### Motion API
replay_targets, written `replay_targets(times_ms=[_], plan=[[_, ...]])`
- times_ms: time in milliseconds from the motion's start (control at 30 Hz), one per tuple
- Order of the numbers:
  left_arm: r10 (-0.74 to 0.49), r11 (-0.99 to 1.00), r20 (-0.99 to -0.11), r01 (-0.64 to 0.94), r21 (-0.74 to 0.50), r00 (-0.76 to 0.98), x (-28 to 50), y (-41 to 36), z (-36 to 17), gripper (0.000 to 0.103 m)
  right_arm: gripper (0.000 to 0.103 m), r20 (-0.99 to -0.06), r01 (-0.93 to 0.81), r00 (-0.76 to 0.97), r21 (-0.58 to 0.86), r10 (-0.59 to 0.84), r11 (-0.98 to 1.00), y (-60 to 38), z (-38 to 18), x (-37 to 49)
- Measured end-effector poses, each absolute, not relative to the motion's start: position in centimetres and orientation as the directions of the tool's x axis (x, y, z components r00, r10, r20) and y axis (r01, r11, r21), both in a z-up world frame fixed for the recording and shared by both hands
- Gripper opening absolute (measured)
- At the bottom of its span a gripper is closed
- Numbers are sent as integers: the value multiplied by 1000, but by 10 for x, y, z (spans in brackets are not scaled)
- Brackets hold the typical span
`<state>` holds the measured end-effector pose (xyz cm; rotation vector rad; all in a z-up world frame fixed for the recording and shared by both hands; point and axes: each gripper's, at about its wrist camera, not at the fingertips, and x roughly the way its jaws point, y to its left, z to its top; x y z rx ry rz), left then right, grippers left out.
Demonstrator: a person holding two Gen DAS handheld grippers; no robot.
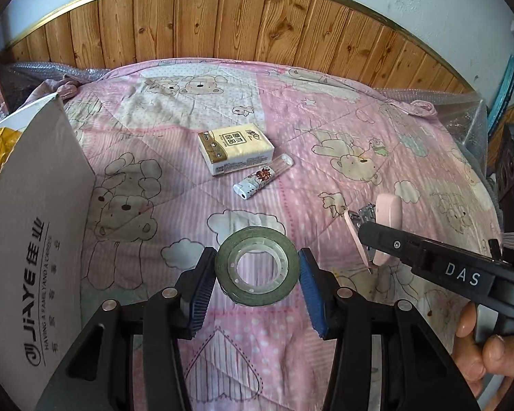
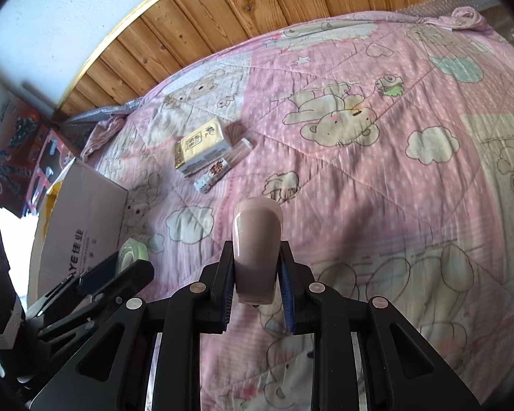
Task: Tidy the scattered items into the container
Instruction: 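Carry the tape roll in left tool while right tool carries the stapler to the box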
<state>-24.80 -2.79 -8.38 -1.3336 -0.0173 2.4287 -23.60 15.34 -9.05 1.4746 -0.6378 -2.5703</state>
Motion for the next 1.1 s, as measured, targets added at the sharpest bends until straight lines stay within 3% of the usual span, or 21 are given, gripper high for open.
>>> replay_targets(times_ms=[267, 467, 1100], plan=[[354, -920, -798, -336, -203, -488, -192, -50, -56, 49, 25, -799, -133, -530, 409, -284, -903, 135, -71, -170], [299, -934, -817, -324, -147, -492, -160, -61, -41, 49, 25, -788, -105, -547, 399, -282, -911, 112, -52, -128], [306, -945, -744, -284, -161, -594, -82, -132, 15, 49, 25, -761, 19, -578, 349, -295, -937, 34, -12, -45]])
